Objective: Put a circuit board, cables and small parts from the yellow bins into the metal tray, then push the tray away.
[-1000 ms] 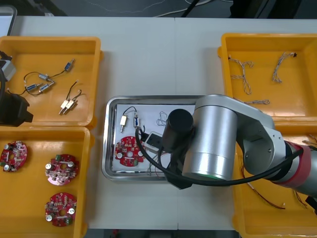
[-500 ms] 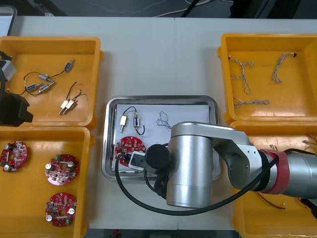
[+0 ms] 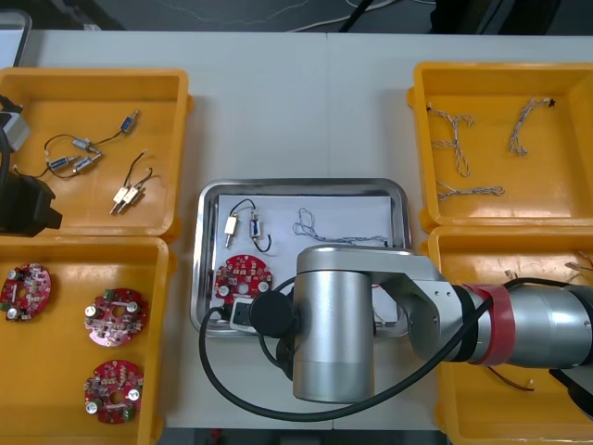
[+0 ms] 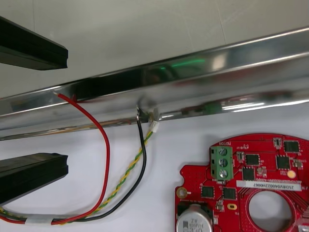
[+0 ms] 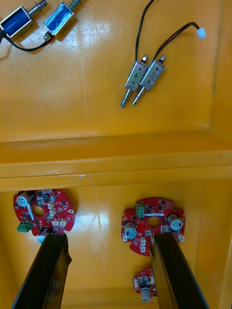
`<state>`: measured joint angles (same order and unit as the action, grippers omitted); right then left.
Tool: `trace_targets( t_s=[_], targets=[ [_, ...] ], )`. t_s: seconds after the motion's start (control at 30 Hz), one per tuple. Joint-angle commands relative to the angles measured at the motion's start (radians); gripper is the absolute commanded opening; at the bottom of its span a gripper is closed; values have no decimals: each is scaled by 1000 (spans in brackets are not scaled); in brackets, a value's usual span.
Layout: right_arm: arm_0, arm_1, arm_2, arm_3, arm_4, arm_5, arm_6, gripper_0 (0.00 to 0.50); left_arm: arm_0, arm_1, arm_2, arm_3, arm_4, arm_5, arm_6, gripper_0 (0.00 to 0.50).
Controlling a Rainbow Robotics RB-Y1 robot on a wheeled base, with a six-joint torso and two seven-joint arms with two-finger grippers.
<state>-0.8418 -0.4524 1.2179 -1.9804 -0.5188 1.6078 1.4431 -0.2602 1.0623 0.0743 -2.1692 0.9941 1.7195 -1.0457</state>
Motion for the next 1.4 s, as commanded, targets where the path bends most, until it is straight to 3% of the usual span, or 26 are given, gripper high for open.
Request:
trace_targets(
  t_s=[0.03, 1.4],
  targets=[
    [-40, 29, 37, -8, 14, -14, 26, 500, 22, 47, 35, -26, 1, -5, -11, 500],
    [-59, 20, 121, 15, 46, -58, 63, 500, 22, 45, 38, -31, 8, -5, -11, 500]
  ],
)
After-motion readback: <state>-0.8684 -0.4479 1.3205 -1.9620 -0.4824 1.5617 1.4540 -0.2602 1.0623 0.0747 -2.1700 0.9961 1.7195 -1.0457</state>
